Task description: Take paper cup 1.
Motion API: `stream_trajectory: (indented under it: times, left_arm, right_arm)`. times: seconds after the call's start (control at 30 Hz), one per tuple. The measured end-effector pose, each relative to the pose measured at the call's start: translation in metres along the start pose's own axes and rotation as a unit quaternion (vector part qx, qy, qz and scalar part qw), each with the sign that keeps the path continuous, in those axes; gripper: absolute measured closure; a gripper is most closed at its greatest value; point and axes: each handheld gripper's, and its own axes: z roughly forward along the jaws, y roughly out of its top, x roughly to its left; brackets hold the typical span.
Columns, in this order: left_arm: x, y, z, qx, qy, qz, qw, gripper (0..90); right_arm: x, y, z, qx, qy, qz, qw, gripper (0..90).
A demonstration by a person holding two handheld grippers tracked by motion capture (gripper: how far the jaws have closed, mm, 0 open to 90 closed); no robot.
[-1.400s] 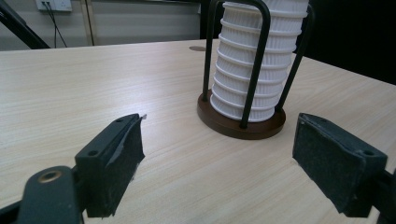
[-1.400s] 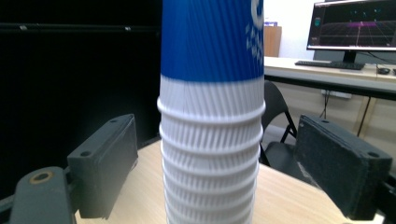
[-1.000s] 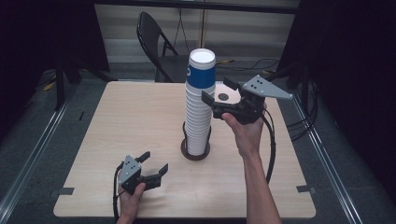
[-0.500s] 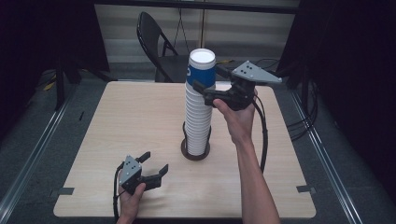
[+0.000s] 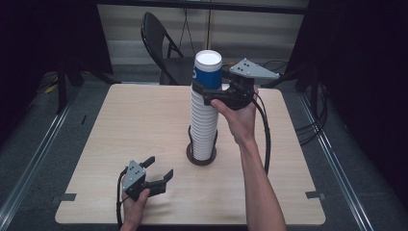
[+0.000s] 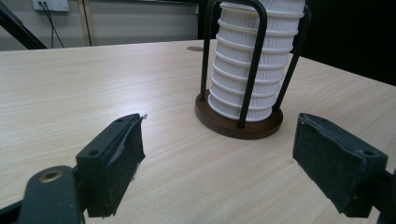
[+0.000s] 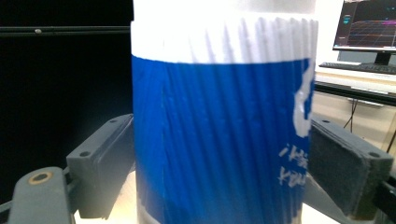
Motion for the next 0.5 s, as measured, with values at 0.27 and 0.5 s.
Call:
stream_trajectory:
  times: [0.27,0.5]
  left_arm:
    - [0.0001,-0.0002,-0.0006,-0.002,0.000,-0.001,1.0000,16.2]
    - [0.0002,-0.0002,-0.0008,-0.002,0.000,-0.001,1.0000,16.2]
  right_arm:
    - [-0.0007,-0.0031,0.0058,0.016,0.000,0.000,0.9999,18.8]
    - [-0.0010,-0.0016,0.0069,0.018,0.003,0.004,0.9998,19.3]
